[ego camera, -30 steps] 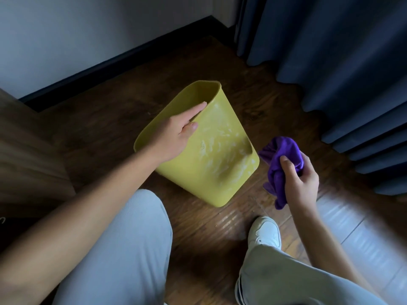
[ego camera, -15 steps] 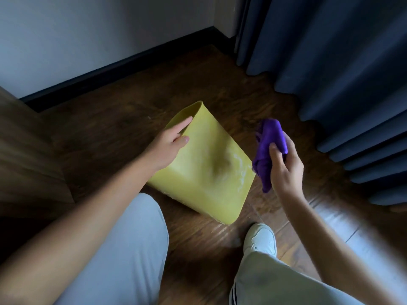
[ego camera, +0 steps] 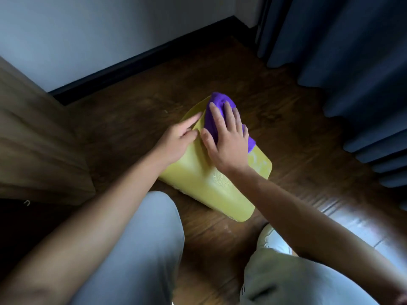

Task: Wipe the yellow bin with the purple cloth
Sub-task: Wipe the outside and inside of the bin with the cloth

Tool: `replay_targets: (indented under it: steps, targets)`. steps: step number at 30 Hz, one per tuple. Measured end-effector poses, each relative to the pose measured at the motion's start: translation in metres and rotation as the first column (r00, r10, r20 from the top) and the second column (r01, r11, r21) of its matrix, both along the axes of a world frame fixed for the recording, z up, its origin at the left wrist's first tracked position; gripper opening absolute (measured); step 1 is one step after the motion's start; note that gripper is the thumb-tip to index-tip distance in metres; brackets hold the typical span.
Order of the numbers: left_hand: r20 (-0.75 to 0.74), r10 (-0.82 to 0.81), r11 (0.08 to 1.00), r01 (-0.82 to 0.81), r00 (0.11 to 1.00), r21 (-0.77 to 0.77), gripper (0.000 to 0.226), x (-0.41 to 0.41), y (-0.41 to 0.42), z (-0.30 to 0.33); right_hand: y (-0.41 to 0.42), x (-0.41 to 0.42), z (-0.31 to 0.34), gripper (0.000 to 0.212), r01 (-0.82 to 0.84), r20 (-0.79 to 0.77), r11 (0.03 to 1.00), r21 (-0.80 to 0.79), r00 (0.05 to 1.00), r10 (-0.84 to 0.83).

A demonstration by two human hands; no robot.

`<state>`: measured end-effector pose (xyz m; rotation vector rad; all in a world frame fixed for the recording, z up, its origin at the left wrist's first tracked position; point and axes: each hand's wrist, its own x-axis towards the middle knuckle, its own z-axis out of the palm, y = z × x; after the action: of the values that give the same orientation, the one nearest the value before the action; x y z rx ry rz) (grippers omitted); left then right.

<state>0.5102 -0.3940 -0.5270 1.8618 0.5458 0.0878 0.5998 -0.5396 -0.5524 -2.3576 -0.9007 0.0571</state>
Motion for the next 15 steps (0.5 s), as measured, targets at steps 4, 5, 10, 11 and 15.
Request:
replay_targets:
  steps: [4,5,10,11,15]
  targets:
    - [-0.009,0.002,1.000,-0.002,1.000,0.027,0.050,-0.003,-0.003,0.005,-0.011,0.009,-0.017,0.057,0.006,0.065,0.998,-0.058,0.998,-0.002]
    - [-0.018,0.002,0.999,-0.001,1.000,0.039,0.050,-0.003,-0.004,0.006,-0.019,0.013,-0.024,0.056,0.035,0.047,0.997,-0.063,0.998,-0.032]
    - [-0.039,0.024,0.999,-0.022,0.999,0.045,0.050,-0.004,-0.005,0.003,-0.085,0.026,-0.075,0.051,0.237,-0.093,0.956,-0.171,0.962,-0.255]
    - [-0.036,0.026,0.999,-0.024,0.999,0.046,0.050,-0.004,-0.006,0.002,-0.102,0.027,-0.086,0.049,0.279,-0.128,0.941,-0.193,0.943,-0.306]
    - [-0.033,0.014,0.998,-0.012,0.999,0.062,0.049,-0.001,-0.009,0.003,-0.141,0.029,-0.110,0.045,0.411,-0.315,0.876,-0.252,0.821,-0.475]
